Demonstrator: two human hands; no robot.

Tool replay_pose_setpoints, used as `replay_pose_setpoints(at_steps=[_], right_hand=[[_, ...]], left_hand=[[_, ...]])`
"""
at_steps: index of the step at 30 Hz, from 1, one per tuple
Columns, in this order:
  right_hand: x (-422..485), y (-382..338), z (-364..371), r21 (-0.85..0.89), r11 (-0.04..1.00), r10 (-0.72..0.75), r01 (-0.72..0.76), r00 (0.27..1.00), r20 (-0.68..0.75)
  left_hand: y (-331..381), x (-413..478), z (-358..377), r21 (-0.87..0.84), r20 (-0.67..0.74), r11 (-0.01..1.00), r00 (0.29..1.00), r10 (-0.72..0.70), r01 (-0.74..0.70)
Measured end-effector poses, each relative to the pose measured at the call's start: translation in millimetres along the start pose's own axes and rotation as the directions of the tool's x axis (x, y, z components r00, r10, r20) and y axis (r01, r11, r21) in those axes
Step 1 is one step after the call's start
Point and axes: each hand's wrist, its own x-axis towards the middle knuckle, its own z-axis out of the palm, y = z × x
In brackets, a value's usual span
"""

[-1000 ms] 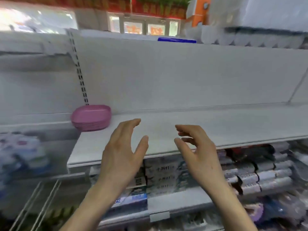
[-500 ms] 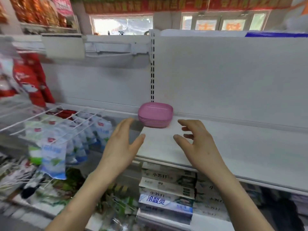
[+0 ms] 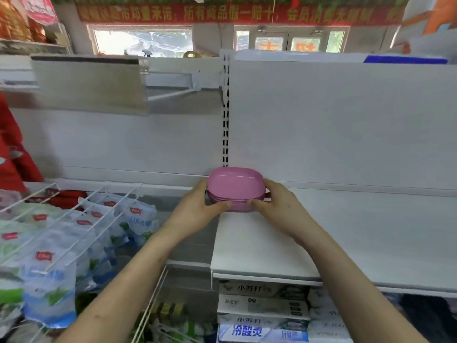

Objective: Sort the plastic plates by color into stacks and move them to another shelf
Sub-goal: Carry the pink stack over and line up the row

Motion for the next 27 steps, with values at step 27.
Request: replay_pose_setpoints(at_steps=[27], right_hand=[[-137.9,22.6,-101.5,0.140,0.975,0.212,-0.172,0.906,-0.365]], left_hand=[[124.2,-22.0,72.1,-0.193,0.278,0.915,0.875,0.396,-0.353]])
